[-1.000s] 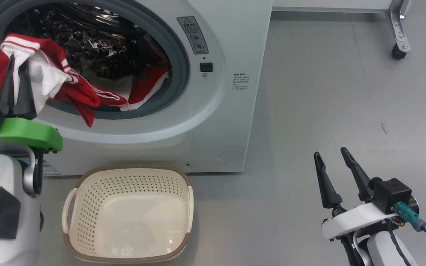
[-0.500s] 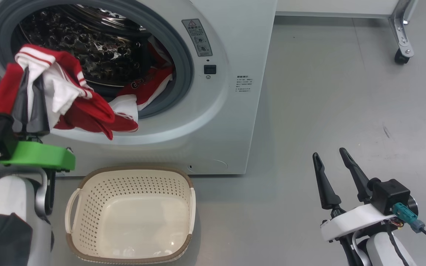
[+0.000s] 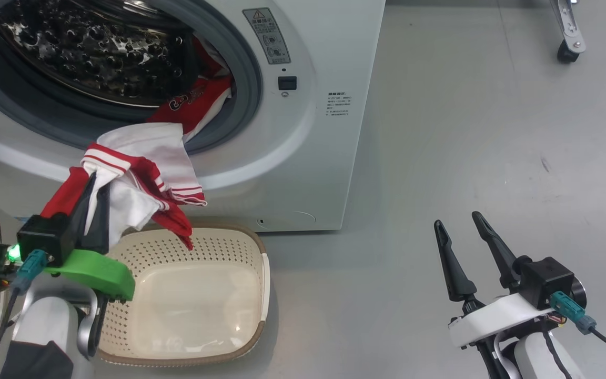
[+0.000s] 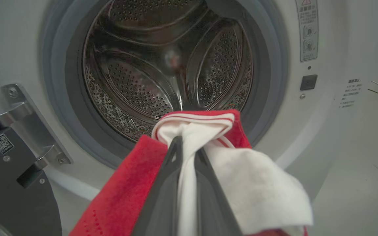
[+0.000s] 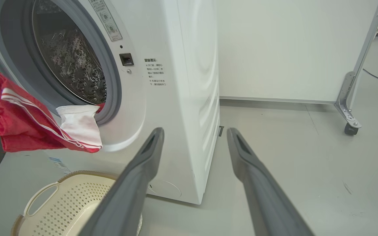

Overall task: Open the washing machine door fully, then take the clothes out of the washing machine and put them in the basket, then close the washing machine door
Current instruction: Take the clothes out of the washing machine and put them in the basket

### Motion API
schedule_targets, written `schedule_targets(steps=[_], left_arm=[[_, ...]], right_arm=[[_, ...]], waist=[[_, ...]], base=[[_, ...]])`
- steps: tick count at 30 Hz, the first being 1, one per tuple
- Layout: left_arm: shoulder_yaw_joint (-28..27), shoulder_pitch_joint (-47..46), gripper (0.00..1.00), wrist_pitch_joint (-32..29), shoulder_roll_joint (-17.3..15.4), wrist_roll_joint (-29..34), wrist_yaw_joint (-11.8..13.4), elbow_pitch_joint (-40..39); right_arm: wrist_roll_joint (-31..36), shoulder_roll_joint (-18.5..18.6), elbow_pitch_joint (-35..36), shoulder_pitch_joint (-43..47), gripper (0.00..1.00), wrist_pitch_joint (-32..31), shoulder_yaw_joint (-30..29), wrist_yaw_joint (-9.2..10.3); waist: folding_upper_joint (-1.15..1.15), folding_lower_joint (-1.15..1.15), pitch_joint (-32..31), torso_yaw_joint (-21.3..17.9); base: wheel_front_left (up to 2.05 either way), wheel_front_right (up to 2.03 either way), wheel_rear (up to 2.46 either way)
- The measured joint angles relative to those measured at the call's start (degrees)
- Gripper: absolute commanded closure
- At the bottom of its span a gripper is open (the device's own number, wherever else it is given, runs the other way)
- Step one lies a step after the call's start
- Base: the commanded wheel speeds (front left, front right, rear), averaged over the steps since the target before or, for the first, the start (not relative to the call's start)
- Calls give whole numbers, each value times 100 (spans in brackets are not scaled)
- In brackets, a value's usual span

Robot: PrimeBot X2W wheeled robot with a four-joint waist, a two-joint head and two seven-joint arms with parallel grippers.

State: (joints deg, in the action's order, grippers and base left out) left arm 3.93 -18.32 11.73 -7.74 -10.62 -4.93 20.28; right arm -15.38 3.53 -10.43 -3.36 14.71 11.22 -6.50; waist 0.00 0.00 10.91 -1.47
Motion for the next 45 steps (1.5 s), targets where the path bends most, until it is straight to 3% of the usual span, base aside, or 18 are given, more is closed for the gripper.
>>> schedule_targets(steps=[18,45], left_arm=[[70,46,100,-803,-208,123,-15,942],[77,-588,100,-1065,-364,274,118,2480]], right_arm=[[40,-15,121,-365,0,0,136,-15],[99,-55,240,-749,0,0,186,-47]], waist=[[0,0,799,-516],[0,0,1940,-1196]], base=[[0,0,0],[0,0,0]])
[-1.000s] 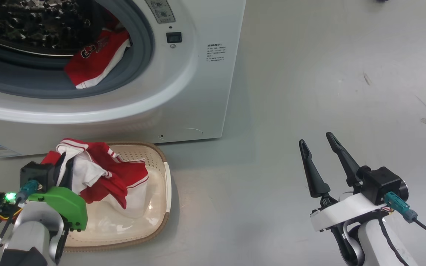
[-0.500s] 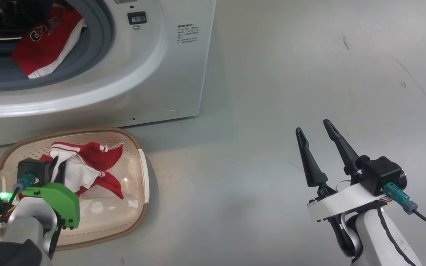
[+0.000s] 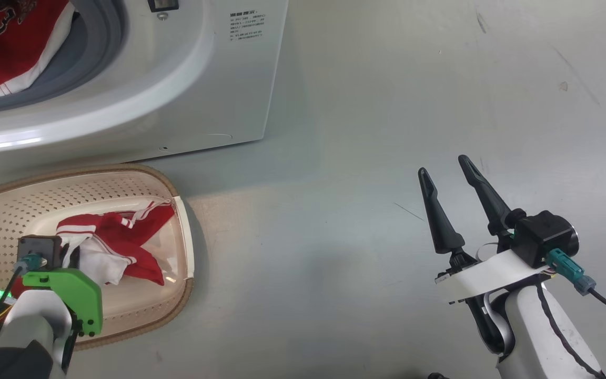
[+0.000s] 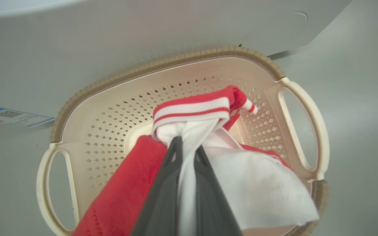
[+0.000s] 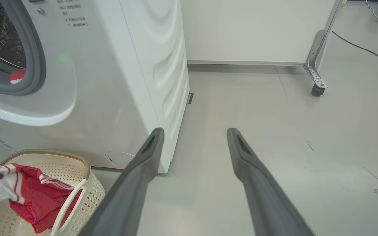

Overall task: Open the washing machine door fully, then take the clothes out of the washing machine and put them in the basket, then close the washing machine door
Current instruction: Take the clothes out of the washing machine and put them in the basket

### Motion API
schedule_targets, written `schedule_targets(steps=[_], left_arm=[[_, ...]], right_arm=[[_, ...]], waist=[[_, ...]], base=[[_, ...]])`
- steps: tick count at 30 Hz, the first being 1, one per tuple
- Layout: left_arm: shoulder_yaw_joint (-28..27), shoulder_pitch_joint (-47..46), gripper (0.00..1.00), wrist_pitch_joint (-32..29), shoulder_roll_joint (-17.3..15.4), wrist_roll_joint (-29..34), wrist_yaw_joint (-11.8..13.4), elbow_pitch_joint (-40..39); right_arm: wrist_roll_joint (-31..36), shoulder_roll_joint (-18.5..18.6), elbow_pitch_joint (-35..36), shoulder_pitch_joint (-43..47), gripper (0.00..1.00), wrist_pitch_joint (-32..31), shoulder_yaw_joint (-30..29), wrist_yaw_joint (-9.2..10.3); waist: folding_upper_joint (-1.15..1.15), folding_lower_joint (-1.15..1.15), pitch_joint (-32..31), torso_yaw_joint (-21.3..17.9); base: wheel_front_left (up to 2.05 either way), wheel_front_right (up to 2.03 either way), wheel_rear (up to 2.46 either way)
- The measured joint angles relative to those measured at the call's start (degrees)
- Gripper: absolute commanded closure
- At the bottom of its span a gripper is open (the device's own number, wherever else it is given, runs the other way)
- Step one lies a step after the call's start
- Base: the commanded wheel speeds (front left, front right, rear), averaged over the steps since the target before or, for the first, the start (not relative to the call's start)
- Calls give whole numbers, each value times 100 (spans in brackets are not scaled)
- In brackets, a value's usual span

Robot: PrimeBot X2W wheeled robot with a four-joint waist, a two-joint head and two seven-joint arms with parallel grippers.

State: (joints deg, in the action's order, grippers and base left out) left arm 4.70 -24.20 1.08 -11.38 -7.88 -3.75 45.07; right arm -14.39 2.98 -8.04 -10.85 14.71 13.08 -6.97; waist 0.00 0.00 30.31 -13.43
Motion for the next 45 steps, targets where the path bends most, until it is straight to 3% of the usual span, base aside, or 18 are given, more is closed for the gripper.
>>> schedule_targets(steps=[12,14,15,16,32,45], left_arm=[[-212,-242,100,160,-11,-134,124,645],[-213,-298,30,212,-9,-136,148,697],[-215,-321,11,230,-9,-136,153,738],[-215,-342,0,230,-5,-136,154,795],[-113,-536,0,690,198,-160,164,1234],[275,-582,0,1206,475,43,-15,1272]], right_arm=[[33,-19,5,-135,0,0,-46,-1],[33,-19,4,-143,0,0,-46,-1],[33,-19,3,-152,0,0,-46,-1],[33,-19,4,-162,0,0,-46,-1],[34,-24,-89,-171,0,0,-130,-1],[33,-23,-225,-159,0,0,-298,-1]], waist=[[0,0,158,-44],[0,0,158,-43],[0,0,157,-42],[0,0,154,-41],[0,0,-103,66],[0,0,-671,425]], base=[[0,0,0],[0,0,0],[0,0,0],[0,0,0],[0,0,0],[0,0,0]])
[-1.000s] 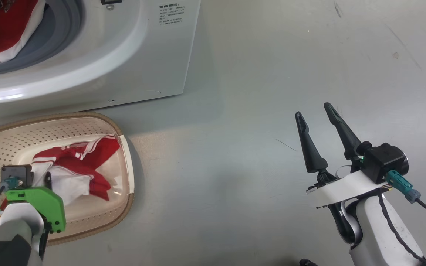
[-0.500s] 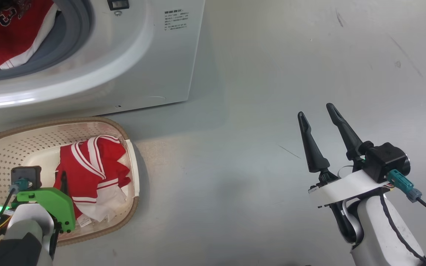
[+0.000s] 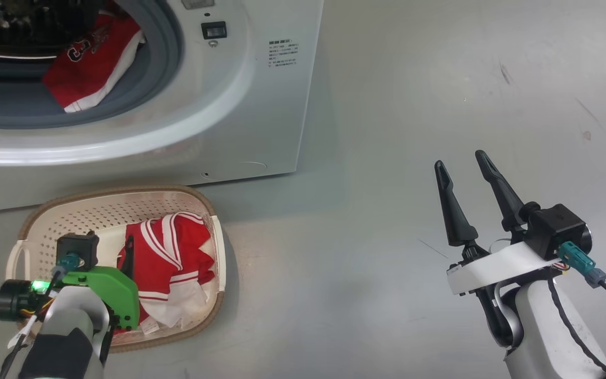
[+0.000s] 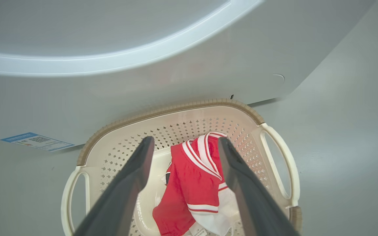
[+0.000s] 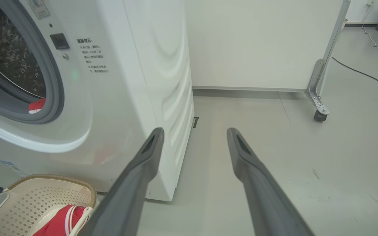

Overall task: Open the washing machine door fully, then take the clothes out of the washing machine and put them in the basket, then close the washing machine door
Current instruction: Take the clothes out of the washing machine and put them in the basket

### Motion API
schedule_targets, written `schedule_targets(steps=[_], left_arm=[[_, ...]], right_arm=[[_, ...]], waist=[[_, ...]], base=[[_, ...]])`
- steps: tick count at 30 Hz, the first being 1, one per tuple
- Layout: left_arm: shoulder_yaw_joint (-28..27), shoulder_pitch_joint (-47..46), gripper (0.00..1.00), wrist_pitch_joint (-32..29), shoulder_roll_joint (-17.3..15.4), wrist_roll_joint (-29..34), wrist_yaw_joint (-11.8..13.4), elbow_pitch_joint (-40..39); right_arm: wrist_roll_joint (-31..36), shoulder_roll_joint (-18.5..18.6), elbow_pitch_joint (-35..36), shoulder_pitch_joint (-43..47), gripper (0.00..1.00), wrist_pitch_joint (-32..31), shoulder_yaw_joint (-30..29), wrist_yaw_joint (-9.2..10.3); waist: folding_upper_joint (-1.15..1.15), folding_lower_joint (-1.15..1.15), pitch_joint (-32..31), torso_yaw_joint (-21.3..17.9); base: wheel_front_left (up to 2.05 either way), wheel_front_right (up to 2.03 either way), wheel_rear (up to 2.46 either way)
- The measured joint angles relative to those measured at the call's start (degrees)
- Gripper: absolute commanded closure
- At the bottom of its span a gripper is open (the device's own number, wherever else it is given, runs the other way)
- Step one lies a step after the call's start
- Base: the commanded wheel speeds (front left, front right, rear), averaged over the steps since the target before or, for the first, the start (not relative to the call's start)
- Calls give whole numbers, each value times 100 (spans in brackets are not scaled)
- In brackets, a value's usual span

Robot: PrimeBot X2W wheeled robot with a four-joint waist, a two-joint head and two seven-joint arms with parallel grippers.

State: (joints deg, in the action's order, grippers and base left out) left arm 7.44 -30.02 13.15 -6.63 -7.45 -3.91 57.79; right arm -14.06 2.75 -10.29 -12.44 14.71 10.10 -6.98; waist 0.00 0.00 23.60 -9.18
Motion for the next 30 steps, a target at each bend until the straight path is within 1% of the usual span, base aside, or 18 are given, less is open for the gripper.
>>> schedule_targets(steps=[7,17,25,30], left_arm=[[130,0,0,107,79,49,-90,-235],[100,65,0,113,93,42,-97,-613],[2,439,0,114,229,-19,-101,-1610],[-146,761,0,115,243,-109,-96,-2138]], right_arm=[[0,1,-78,87,0,0,-113,0],[-1,8,-140,355,0,0,-225,0],[22,43,-123,595,0,0,-218,0],[45,43,-115,726,0,0,-209,-1]], waist=[[0,0,-394,278],[0,0,-946,590],[0,0,-1383,766],[0,0,-1581,833]], base=[[0,0,0],[0,0,0],[0,0,0],[0,0,0]])
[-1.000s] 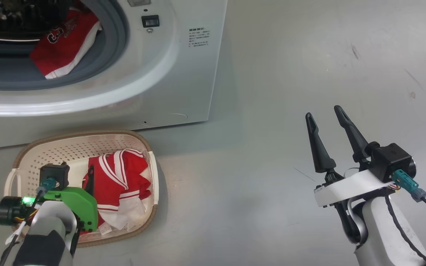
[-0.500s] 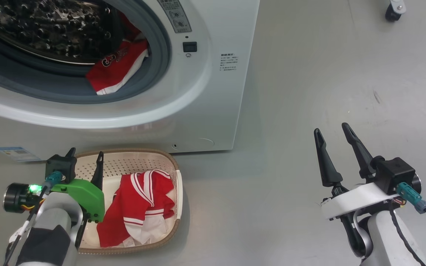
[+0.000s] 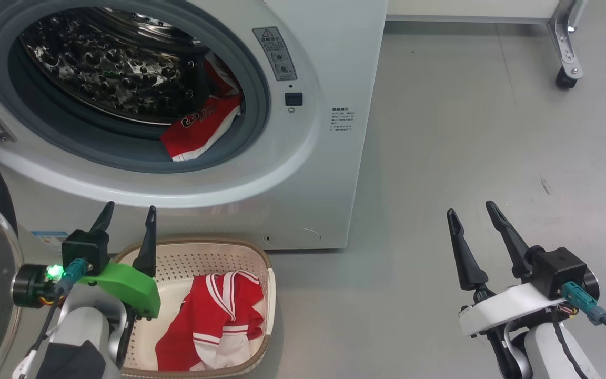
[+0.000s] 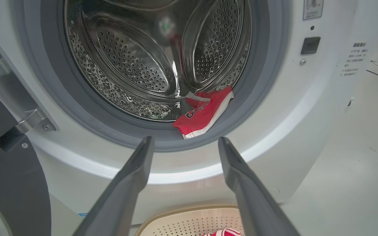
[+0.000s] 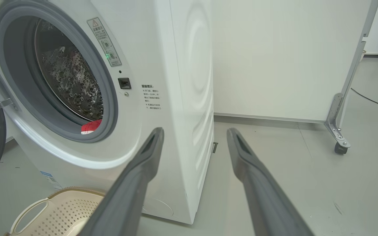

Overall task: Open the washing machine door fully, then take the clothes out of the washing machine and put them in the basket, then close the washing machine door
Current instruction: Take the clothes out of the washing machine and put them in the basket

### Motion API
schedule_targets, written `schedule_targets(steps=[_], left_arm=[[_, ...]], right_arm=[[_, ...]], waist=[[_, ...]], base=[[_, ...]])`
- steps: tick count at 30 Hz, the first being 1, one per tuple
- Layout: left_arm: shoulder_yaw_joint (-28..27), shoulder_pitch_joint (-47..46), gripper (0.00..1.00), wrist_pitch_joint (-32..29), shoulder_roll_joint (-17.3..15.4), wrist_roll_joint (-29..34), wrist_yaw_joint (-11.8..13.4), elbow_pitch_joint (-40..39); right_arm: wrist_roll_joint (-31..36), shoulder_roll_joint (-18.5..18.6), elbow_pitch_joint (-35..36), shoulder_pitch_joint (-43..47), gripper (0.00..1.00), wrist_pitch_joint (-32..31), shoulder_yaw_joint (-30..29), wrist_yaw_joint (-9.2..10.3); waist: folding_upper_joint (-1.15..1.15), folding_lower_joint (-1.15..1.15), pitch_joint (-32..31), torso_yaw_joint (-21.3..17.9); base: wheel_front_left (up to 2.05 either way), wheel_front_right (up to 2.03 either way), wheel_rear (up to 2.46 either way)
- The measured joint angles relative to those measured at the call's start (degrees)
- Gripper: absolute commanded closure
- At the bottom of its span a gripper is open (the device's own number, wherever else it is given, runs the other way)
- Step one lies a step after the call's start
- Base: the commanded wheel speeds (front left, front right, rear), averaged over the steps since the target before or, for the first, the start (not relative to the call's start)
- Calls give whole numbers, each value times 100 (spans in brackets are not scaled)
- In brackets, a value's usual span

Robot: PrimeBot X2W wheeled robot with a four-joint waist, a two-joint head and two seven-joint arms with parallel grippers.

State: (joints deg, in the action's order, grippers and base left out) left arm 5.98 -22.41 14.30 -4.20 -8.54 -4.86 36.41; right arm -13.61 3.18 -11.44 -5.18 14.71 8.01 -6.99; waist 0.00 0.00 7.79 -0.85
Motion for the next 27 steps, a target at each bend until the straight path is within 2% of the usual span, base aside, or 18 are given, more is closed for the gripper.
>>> schedule_targets(steps=[12,27], left_arm=[[-164,745,0,14,89,-114,1,-928],[-171,1226,0,14,131,-114,5,-1506]], right_arm=[[0,0,52,226,0,0,-15,0],[-1,-3,130,314,0,0,-9,0]], waist=[[0,0,-289,23],[0,0,-357,-47]], base=[[0,0,0],[0,0,0]])
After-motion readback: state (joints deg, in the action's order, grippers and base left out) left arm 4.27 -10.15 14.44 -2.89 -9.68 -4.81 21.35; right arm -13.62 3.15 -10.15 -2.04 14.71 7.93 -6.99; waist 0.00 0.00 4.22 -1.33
